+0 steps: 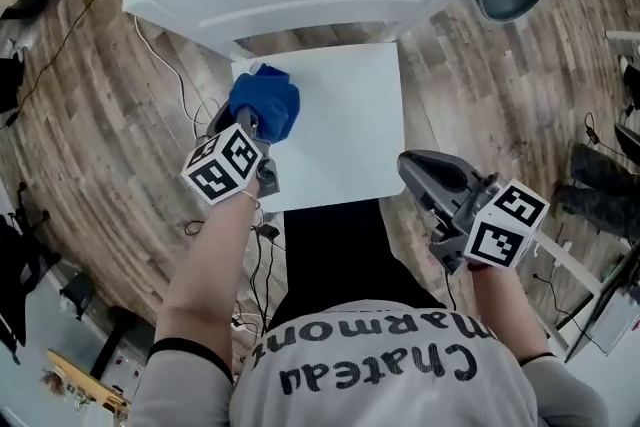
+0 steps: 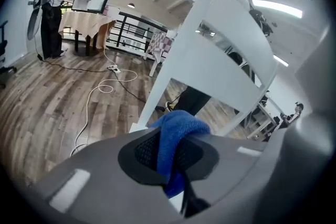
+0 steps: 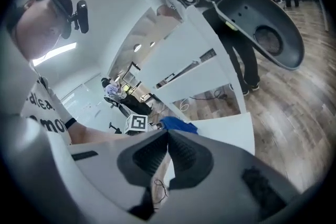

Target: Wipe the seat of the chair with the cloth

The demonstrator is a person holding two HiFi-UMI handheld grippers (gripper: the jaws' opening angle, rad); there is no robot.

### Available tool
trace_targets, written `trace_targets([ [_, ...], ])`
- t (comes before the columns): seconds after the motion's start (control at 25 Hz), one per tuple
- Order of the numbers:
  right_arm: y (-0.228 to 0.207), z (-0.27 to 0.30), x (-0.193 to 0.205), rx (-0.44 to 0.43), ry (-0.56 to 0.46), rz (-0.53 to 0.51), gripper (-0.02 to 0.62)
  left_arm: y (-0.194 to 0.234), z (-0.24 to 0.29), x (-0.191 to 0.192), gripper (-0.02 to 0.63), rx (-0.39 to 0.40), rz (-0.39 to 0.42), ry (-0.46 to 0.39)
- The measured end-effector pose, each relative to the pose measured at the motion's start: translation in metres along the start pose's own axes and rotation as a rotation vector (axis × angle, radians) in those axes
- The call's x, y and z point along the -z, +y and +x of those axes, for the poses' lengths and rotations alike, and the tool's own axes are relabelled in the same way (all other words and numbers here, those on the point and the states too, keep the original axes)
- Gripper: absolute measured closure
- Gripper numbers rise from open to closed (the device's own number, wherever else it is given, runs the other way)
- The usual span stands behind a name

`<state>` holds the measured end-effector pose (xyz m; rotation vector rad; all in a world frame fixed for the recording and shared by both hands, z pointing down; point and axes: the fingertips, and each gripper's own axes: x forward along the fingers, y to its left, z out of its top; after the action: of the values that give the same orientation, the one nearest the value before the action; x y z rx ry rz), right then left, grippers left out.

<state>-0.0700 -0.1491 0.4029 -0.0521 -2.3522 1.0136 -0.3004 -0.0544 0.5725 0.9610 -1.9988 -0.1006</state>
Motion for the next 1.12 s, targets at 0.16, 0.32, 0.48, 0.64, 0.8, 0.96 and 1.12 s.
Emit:
trace_targets([
  [0.16, -0.011, 0.016, 0.018, -0.042, 0.057, -0.006, 0.581, 0.029, 0.017, 0.024, 0.571, -0.1, 0.043, 0.01],
  [0.32, -0.03, 0.021, 0.04, -0.044, 0.077, 0.019, 0.581, 0.044, 0.033, 0.043, 0.569, -0.164, 0.187, 0.024],
  [0.48, -0.043, 0.025, 0.063, -0.05, 0.088, 0.049, 0.581, 0.054, 0.049, 0.068, 0.566, -0.2, 0.294, 0.069],
  [0.64, -0.052, 0.024, 0.078, -0.053, 0.089, 0.077, 0.581, 0.059, 0.062, 0.092, 0.566, -0.212, 0.313, 0.126],
  [0.8, -0.057, 0.022, 0.09, -0.054, 0.075, 0.115, 0.581, 0.055, 0.072, 0.101, 0.572, -0.217, 0.304, 0.13],
  [0.96, -0.069, 0.016, 0.093, -0.05, 0.06, 0.122, 0.581, 0.038, 0.09, 0.096, 0.574, -0.21, 0.296, 0.11],
  [1.12, -0.091, 0.005, 0.084, -0.012, 0.016, 0.114, 0.581, 0.008, 0.111, 0.097, 0.574, -0.176, 0.349, 0.108],
])
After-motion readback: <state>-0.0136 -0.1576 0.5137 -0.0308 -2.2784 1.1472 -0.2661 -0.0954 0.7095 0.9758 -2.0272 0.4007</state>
